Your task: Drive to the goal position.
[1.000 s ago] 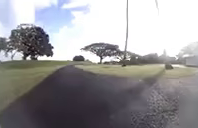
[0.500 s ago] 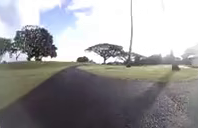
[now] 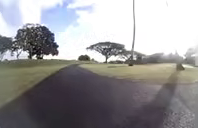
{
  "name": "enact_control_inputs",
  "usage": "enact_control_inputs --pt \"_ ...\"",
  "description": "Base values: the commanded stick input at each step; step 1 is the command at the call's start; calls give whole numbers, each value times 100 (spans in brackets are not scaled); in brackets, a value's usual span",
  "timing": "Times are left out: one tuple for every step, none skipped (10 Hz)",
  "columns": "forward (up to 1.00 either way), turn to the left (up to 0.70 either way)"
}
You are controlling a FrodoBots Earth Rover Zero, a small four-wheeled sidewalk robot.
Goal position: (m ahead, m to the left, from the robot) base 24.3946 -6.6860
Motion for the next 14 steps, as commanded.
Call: enact_control_inputs --pt "60 15" --pt "60 15" --pt "60 15" --pt "60 15" --pt "60 15" --pt "60 15" --pt "60 15" --pt "60 15" --pt "60 15" --pt "60 15" --pt "60 7" --pt "60 0" --pt "60 0" --pt "60 0"
